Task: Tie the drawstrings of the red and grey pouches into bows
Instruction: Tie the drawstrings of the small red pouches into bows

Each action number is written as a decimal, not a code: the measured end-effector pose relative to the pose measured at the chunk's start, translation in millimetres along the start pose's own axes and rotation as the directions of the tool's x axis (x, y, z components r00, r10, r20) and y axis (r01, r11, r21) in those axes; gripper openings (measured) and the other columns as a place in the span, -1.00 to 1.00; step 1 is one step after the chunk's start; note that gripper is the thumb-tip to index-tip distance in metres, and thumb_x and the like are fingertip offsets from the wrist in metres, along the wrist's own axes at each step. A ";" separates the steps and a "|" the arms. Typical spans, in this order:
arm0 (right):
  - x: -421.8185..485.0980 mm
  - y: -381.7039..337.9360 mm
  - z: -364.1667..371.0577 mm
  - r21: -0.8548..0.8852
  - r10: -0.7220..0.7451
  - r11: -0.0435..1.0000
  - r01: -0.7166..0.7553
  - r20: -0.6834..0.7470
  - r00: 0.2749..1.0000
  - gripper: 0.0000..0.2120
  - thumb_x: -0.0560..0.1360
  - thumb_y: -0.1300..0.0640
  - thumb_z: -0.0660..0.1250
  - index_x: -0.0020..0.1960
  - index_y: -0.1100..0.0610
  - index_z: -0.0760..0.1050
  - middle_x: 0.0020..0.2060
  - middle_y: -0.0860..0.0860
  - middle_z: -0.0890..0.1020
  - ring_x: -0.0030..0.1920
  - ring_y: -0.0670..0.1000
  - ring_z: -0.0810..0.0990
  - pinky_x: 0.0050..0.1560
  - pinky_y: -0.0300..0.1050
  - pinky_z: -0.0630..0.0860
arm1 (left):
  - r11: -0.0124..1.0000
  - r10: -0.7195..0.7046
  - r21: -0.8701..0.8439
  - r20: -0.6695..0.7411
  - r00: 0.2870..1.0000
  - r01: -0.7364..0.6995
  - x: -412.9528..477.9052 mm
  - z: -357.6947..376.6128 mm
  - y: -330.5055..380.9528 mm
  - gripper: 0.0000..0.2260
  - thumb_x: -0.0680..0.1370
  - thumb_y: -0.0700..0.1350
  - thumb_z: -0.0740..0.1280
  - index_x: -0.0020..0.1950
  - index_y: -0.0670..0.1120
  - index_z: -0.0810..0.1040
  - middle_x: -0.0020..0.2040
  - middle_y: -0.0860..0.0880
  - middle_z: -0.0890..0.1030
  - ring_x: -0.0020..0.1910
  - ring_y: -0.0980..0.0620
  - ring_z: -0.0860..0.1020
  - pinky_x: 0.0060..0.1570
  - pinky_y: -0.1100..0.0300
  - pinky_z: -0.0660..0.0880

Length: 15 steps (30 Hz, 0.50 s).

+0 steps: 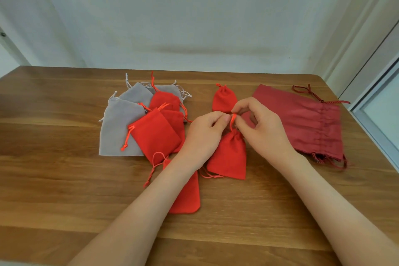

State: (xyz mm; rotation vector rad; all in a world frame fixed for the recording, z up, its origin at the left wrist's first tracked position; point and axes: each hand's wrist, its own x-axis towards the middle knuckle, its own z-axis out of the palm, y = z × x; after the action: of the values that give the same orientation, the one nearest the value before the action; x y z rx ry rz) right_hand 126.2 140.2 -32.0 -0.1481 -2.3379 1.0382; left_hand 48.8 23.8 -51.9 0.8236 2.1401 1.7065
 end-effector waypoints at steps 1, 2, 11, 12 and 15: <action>0.2 0.1 0.2 0.004 0.000 1.000 0.000 -0.004 1.000 -0.77 0.43 0.37 0.32 -0.08 0.04 0.48 -0.25 -0.16 0.55 -0.26 -0.30 0.47 -0.25 -0.45 0.31 | 0.998 -0.019 -0.051 -0.006 1.000 0.019 -0.9 1.3 -0.1 -0.86 0.55 -0.05 0.27 -0.14 0.06 0.61 -0.29 0.11 0.61 -0.21 0.10 0.56 -0.03 0.00 0.51; 0.5 0.8 -0.1 0.002 -0.003 1.000 0.003 -0.010 1.000 -0.76 0.43 0.38 0.32 -0.09 0.04 0.48 -0.26 -0.17 0.55 -0.27 -0.31 0.47 -0.26 -0.45 0.31 | 0.994 -0.044 -0.100 -0.003 0.999 0.044 -2.1 2.3 1.7 -0.89 0.57 -0.11 0.29 -0.07 0.06 0.59 -0.26 0.08 0.64 -0.19 0.10 0.59 -0.02 0.01 0.51; 2.4 10.2 -0.2 -0.236 -0.135 0.964 0.120 -0.052 0.989 -0.82 0.41 0.33 0.33 -0.09 0.08 0.49 -0.23 -0.09 0.54 -0.14 -0.11 0.42 -0.15 -0.32 0.32 | 0.991 0.036 0.127 0.056 0.998 -0.043 -3.0 -2.2 4.6 -0.81 0.58 -0.08 0.26 0.07 -0.07 0.64 -0.09 -0.03 0.69 -0.05 0.02 0.62 -0.02 0.10 0.49; 2.5 10.8 0.0 -0.251 -0.160 0.958 0.141 -0.056 0.985 -0.83 0.40 0.34 0.33 -0.10 0.11 0.49 -0.24 -0.06 0.55 -0.15 -0.08 0.41 -0.16 -0.26 0.33 | 0.985 0.058 0.157 0.069 0.996 -0.068 -3.9 -2.2 6.1 -0.81 0.59 -0.08 0.27 0.08 -0.07 0.65 -0.08 -0.05 0.68 -0.07 0.02 0.60 -0.07 0.14 0.45; 2.4 11.5 1.0 -0.291 -0.238 0.933 0.211 -0.059 0.970 -0.87 0.39 0.37 0.32 -0.12 0.18 0.49 -0.26 -0.01 0.53 -0.17 -0.04 0.41 -0.15 -0.14 0.36 | 0.973 0.084 0.206 0.100 0.991 -0.103 -4.6 -3.5 8.8 -0.82 0.59 -0.11 0.28 0.07 -0.06 0.66 -0.20 0.00 0.66 -0.24 0.08 0.51 -0.20 0.22 0.34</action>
State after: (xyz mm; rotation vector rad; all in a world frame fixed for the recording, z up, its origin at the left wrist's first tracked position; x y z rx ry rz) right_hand 122.3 148.4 -39.6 -0.0340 -2.3413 0.5713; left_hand 52.8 19.6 -43.2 1.0534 2.2793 1.4697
